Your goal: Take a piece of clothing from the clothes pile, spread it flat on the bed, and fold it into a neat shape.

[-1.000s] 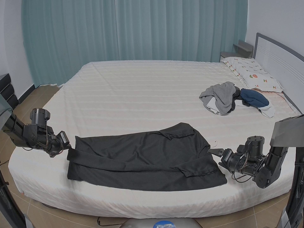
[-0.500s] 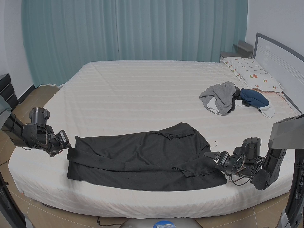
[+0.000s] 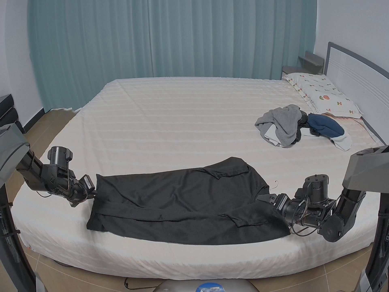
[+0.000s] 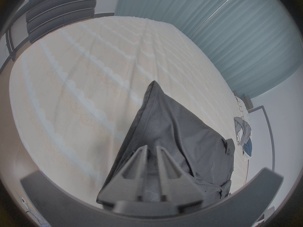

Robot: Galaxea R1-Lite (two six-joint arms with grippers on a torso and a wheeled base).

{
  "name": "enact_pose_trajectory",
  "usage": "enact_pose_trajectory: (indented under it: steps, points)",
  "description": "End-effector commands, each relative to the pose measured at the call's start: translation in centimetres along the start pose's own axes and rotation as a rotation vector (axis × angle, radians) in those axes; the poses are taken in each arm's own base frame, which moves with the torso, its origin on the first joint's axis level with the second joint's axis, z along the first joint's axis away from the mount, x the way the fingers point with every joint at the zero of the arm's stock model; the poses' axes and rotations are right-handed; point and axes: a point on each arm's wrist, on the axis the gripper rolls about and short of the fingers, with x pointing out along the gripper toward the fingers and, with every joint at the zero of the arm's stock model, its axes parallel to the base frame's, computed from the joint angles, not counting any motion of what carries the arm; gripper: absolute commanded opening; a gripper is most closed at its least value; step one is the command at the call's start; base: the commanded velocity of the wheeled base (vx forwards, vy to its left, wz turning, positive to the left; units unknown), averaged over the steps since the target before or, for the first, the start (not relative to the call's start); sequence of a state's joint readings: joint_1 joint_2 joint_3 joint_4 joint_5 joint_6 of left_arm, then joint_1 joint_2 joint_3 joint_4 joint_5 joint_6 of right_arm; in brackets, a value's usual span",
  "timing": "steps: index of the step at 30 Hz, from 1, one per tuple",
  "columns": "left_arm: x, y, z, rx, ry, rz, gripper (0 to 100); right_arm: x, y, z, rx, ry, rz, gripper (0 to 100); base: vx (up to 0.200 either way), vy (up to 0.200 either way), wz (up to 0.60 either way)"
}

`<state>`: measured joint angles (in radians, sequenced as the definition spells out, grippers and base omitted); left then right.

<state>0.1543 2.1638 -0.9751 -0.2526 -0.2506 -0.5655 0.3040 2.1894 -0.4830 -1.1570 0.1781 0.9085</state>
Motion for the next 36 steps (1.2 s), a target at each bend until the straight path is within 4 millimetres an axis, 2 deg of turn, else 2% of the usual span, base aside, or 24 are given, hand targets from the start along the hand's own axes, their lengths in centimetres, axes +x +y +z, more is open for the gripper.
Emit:
enact_pose_trajectory:
  steps: [1, 3, 6, 10, 17, 22, 33, 34, 36]
  points:
    - [1.2, 0.4, -0.1, -0.024, 0.024, 0.002, 100, -1.5, 3.2, 1.3, -0.013, -0.039, -0.004, 100, 0.000, 0.000, 0.00]
    - [1.3, 0.2, 0.3, -0.061, 0.014, -0.009, 100, -1.6, 3.1, 0.9, -0.004, -0.028, -0.048, 100, 0.000, 0.000, 0.00]
    - [1.0, 0.1, 1.1, -0.121, 0.003, -0.055, 100, -1.1, 3.0, -1.1, 0.047, 0.028, -0.075, 100, 0.000, 0.000, 0.00]
    - [0.2, 0.9, 1.4, -0.140, 0.024, -0.122, 100, -0.8, 3.5, -2.1, 0.153, 0.052, -0.066, 100, 0.000, 0.000, 0.00]
    - [-0.1, 2.7, 1.9, -0.185, 0.057, -0.167, 100, 0.5, 2.8, -4.1, 0.148, 0.078, -0.132, 100, 0.000, 0.000, 0.00]
    - [0.1, 2.9, 1.8, -0.187, 0.061, -0.162, 100, 1.2, 2.3, -4.6, 0.144, 0.072, -0.164, 100, 0.000, 0.000, 0.00]
    - [0.1, 3.0, 1.7, -0.190, 0.064, -0.160, 100, 2.7, 2.4, -4.2, 0.180, 0.016, -0.175, 100, 0.000, 0.000, 0.00]
    - [0.1, 3.0, 1.7, -0.190, 0.064, -0.160, 100, 2.7, 2.4, -4.1, 0.182, 0.014, -0.173, 0, 0.000, 0.000, 0.00]
    - [0.1, 3.0, 1.7, -0.190, 0.064, -0.160, 100, 2.6, 2.4, -4.1, 0.194, 0.010, -0.175, 0, 0.000, 0.000, 0.00]
